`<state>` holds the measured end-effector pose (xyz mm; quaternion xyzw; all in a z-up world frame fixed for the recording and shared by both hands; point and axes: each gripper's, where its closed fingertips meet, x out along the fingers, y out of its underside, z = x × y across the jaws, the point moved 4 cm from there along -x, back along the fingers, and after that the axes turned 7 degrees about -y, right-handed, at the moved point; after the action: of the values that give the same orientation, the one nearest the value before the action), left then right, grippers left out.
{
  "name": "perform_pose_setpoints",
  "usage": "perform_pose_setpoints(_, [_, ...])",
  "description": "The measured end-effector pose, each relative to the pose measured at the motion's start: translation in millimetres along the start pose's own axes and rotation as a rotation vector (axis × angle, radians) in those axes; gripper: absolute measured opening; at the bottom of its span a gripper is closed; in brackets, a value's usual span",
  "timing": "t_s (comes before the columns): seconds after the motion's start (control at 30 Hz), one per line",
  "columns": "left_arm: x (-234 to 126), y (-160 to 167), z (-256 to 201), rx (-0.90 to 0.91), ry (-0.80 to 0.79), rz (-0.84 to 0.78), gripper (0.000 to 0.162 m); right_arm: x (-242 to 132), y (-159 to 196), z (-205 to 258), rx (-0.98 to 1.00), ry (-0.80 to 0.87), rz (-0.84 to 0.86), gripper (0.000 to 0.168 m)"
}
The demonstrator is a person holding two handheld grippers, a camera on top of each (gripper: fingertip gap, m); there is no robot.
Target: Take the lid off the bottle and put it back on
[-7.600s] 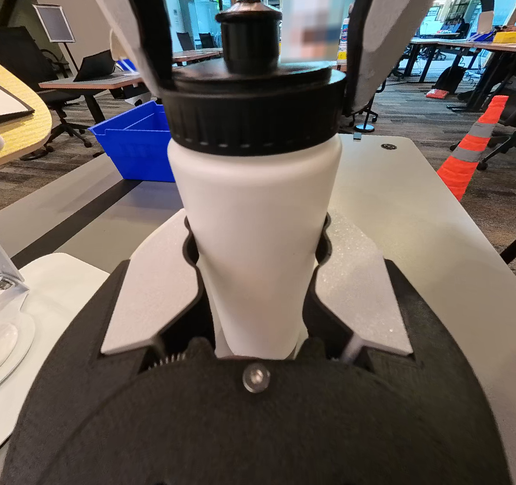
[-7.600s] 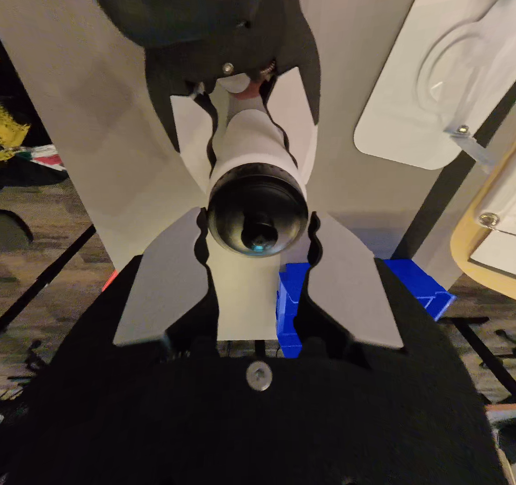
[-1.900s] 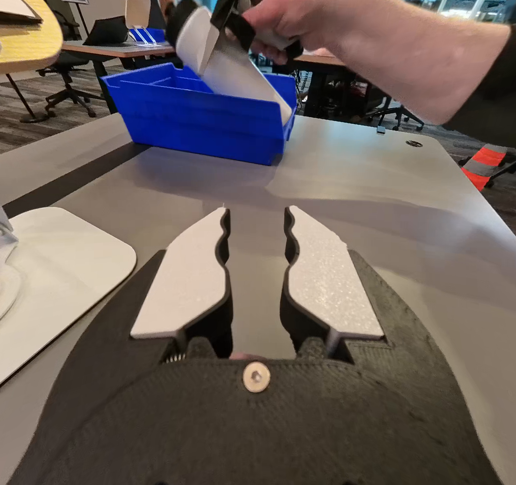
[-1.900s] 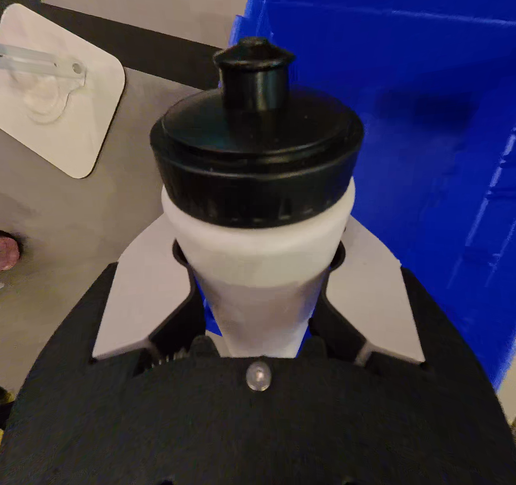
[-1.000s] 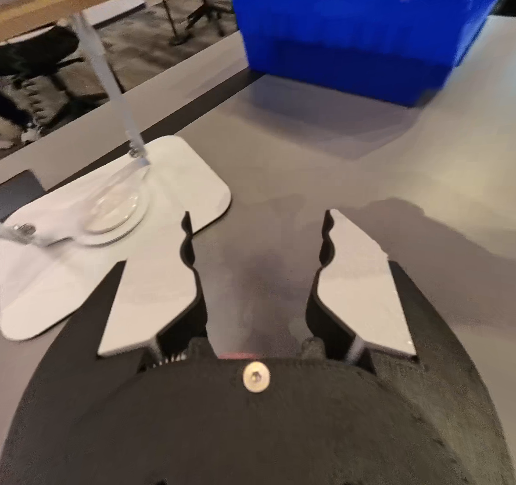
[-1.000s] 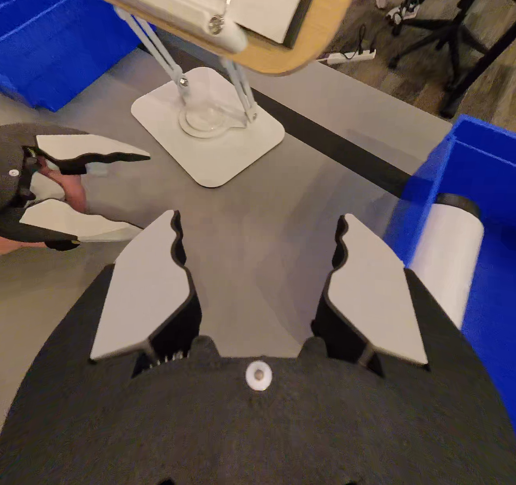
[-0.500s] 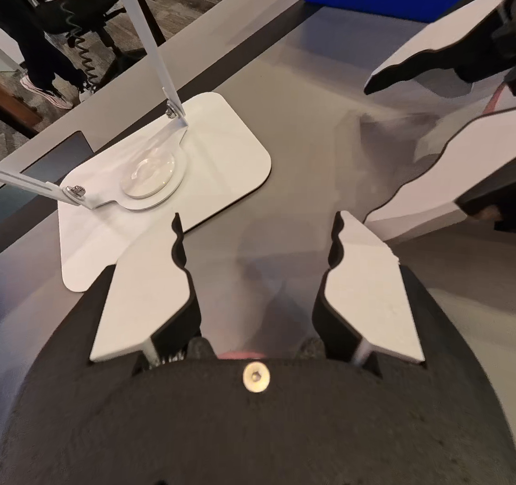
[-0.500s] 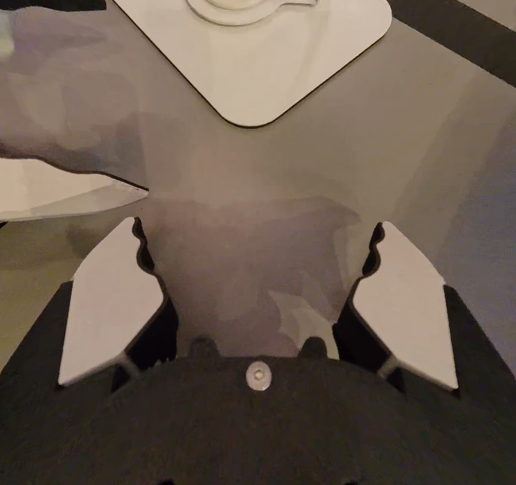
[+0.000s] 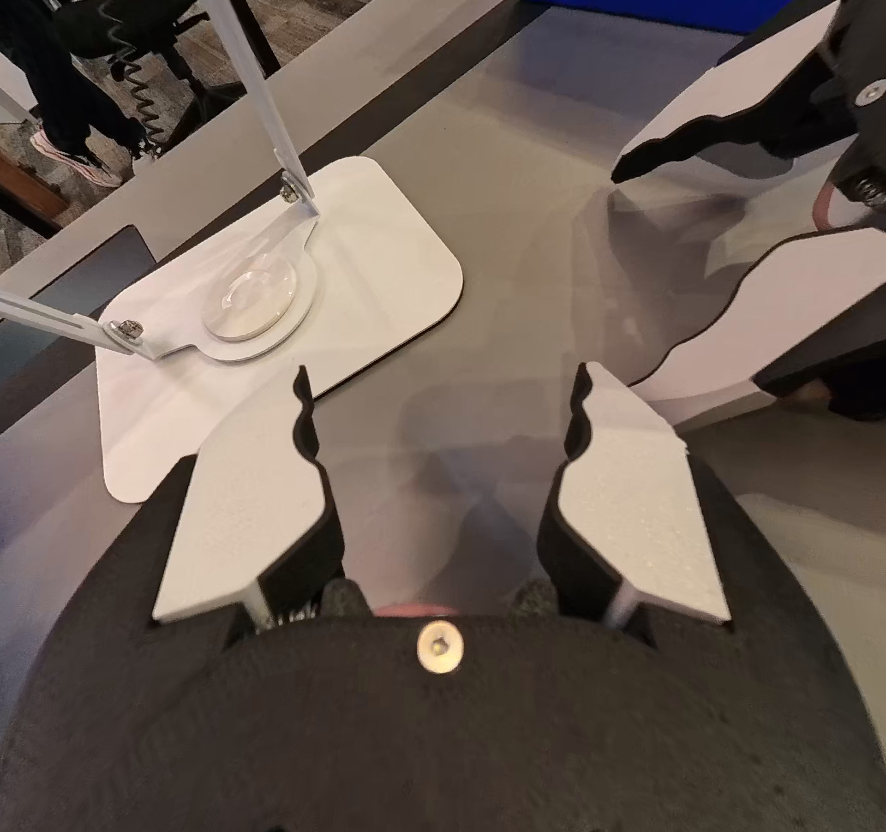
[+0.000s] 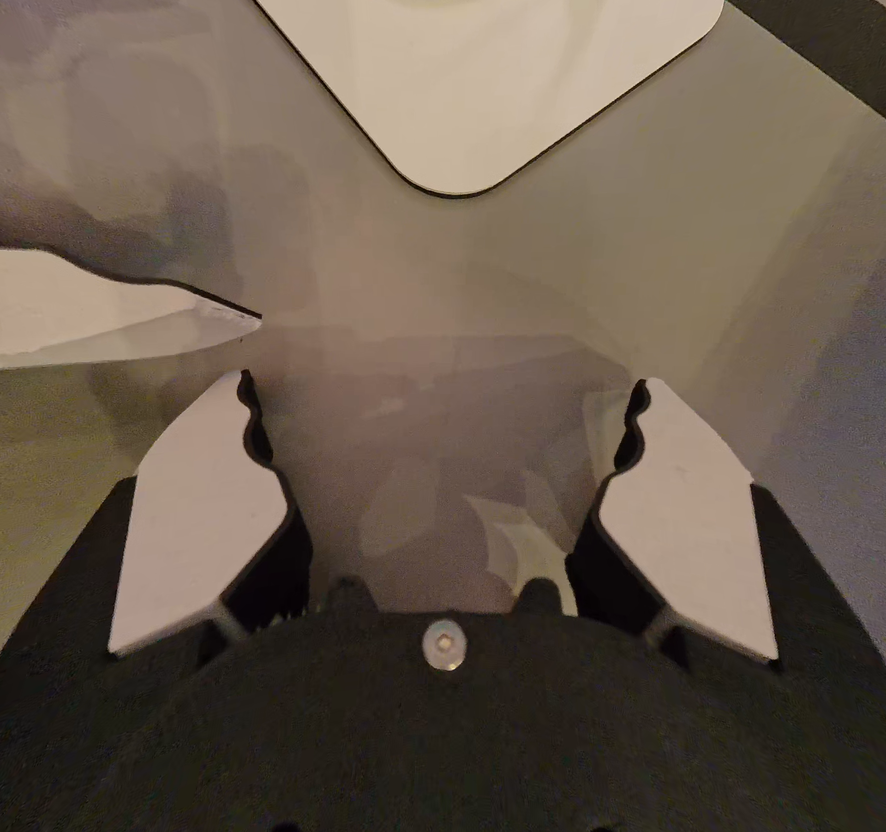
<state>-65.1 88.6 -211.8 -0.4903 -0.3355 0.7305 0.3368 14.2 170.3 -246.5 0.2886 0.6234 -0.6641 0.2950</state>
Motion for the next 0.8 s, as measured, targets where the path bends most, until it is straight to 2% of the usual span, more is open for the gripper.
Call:
perform_pose_setpoints(0.13, [-3.6,2.6,3.9,-0.035,0.041,-0.003,0.097,-10.8,-8.7,1.2,-0.047,0.009,-0.075,0.142])
perform_pose_setpoints(0.2, [-11.1,4.4,16.4,-0.072,0.034,-0.022,0.096,-29.6,-18.5,4.2,-0.106,0.036,-0.140,0.136])
perform_pose_setpoints(0.37, [-75.7,-3.0,89.7,-0.110,-0.197,-0.168,0.093,-121.7,-39.9,5.6,-0.172,0.156,-0.335,0.121])
perform_pose_setpoints(0.43, [-106.5,9.5,134.6,-0.137,-0.324,-0.165,0.099,-169.0,-33.5,-3.2,-0.185,0.237,-0.419,0.098])
perform_pose_setpoints(0.47, [-122.8,19.3,159.8,-0.174,-0.384,-0.152,0.103,-193.7,-26.3,-12.5,-0.182,0.292,-0.476,0.079])
perform_pose_setpoints(0.5, [-140.0,30.0,185.7,-0.216,-0.444,-0.148,0.104,-218.3,-16.5,-26.8,-0.164,0.364,-0.537,0.070])
perform_pose_setpoints(0.53, [-157.5,41.8,211.8,-0.259,-0.508,-0.147,0.104,-242.1,-3.9,-45.5,-0.126,0.443,-0.583,0.069])
perform_pose_setpoints(0.67, [-216.2,95.0,310.5,-0.387,-0.788,-0.091,0.107,-307.1,60.5,-138.3,0.127,0.645,-0.592,0.092])
perform_pose_setpoints(0.73, [-227.7,123.2,345.8,-0.475,-0.841,-0.054,0.109,-314.0,90.7,-180.3,0.246,0.651,-0.568,0.093])
perform_pose_setpoints(0.8, [-227.9,146.7,368.7,-0.536,-0.842,-0.009,0.109,-303.0,112.1,-210.3,0.377,0.565,-0.524,0.095])
